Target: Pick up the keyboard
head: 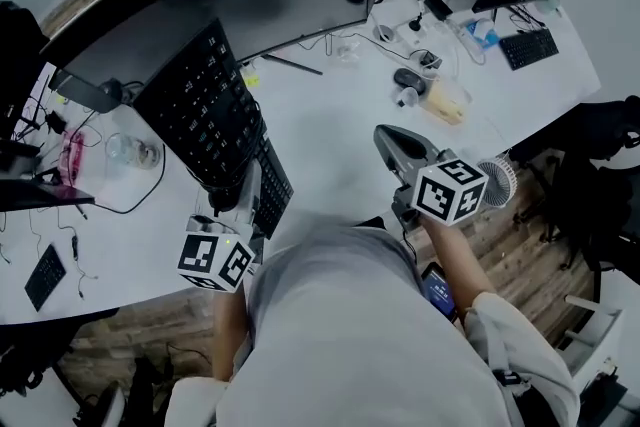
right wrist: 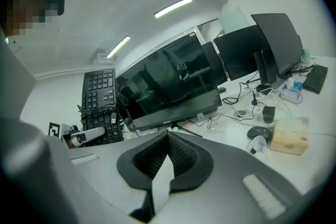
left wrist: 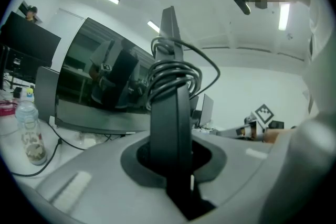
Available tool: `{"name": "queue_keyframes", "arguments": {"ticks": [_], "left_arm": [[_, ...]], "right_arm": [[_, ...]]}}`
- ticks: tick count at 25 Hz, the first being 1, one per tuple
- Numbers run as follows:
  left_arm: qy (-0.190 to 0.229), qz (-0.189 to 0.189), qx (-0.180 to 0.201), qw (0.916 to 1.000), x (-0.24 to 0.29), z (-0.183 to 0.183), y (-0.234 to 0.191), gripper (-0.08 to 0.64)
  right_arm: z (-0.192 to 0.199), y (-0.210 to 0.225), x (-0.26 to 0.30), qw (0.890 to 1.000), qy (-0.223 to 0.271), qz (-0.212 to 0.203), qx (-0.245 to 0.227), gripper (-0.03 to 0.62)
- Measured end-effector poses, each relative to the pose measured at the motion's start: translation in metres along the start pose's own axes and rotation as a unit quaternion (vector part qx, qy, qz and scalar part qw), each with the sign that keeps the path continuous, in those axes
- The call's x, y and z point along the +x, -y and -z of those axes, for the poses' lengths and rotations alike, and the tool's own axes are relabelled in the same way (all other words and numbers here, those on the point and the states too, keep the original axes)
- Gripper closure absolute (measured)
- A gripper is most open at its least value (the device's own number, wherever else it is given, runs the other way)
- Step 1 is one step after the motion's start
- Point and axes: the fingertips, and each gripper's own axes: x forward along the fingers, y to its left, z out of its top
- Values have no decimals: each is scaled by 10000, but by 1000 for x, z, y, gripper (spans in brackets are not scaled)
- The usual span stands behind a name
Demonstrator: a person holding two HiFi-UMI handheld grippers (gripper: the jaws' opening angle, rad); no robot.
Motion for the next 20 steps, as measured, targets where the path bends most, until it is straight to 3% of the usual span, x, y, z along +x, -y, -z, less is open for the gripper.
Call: {"name": "queue_keyframes", "arguments": {"ticks": [7, 20], "left_arm": [[234, -21, -122, 9996, -17, -22, 6, 560], [832, -671, 278, 9939, -40, -40, 2, 560]], "right_arm": [[-12, -28, -3, 9963, -88, -249, -818, 594], [-42, -41, -15, 9885, 380, -159, -1453, 594]]}}
